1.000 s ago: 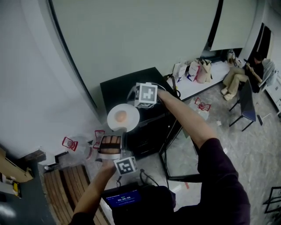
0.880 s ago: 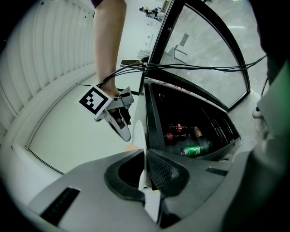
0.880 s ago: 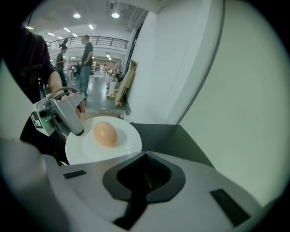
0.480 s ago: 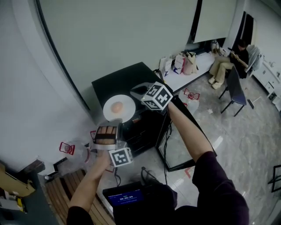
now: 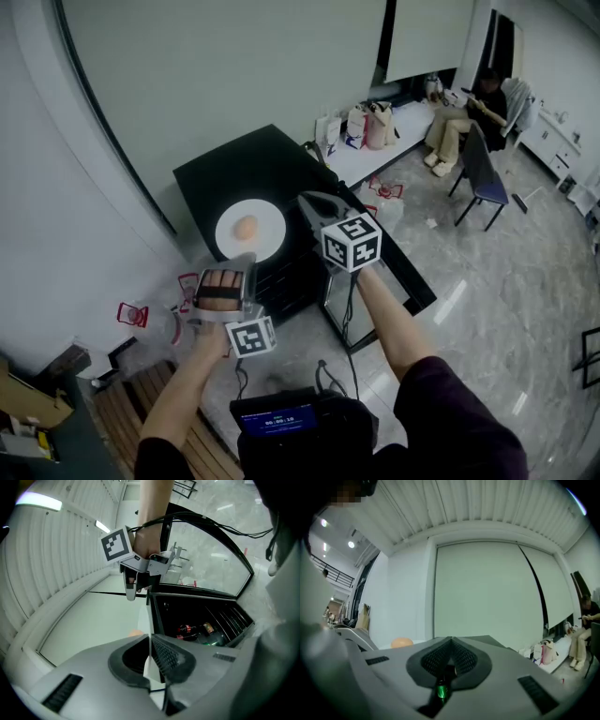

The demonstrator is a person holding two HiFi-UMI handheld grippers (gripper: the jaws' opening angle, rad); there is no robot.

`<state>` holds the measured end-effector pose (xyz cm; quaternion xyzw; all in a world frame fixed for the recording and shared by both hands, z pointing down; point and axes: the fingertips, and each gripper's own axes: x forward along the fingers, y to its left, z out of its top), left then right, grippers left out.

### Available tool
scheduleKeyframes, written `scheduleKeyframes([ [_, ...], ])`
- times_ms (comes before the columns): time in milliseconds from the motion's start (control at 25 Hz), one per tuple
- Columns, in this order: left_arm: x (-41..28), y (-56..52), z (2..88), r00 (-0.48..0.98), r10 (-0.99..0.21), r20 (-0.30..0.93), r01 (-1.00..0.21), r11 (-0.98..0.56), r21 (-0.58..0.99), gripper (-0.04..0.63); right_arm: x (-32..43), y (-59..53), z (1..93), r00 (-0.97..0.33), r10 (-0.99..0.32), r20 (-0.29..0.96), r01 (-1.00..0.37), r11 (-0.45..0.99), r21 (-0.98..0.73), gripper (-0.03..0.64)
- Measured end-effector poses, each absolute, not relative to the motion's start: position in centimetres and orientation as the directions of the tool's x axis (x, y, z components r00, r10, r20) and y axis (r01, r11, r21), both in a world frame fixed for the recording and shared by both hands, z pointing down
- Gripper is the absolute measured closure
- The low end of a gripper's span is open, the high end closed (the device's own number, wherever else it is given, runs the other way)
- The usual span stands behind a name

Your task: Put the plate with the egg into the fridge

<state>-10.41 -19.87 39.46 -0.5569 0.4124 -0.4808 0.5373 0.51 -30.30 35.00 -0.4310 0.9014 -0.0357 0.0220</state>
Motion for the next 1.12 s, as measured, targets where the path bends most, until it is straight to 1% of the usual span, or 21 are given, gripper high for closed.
scheduleKeyframes([
  [80,-9.0,-18.4,39.7,0.194,-0.977,0.088,0.058,-0.078,-0.995,0.575,2.5,-28.1,35.4,-0.606,-0.794,-0.041,-0.786,0.607,-0.117,0.611],
  [200,-6.8,-15.9,40.4,0.182,-0.979,0.09,0.051,-0.082,-0.995,0.575,4.8,-24.5,36.6,-0.604,-0.795,-0.058,-0.782,0.605,-0.151,0.611],
  [400,-3.6,-11.8,42.4,0.165,-0.98,0.107,0.051,-0.1,-0.994,0.575,7.3,-20.0,39.3,-0.623,-0.781,-0.048,-0.763,0.62,-0.186,0.611],
  [600,-2.5,-10.1,43.7,0.17,-0.978,0.124,0.06,-0.115,-0.992,0.575,7.8,-17.9,41.2,-0.631,-0.775,-0.033,-0.753,0.622,-0.215,0.611],
  [840,-2.8,-11.1,45.0,0.167,-0.977,0.136,0.064,-0.127,-0.99,0.575,7.7,-17.3,42.7,-0.602,-0.798,-0.024,-0.772,0.59,-0.237,0.611],
  [1120,-4.3,-16.1,50.8,0.147,-0.969,0.2,0.077,-0.19,-0.979,0.575,7.3,-18.3,47.1,-0.546,-0.838,0.023,-0.819,0.527,-0.226,0.611],
])
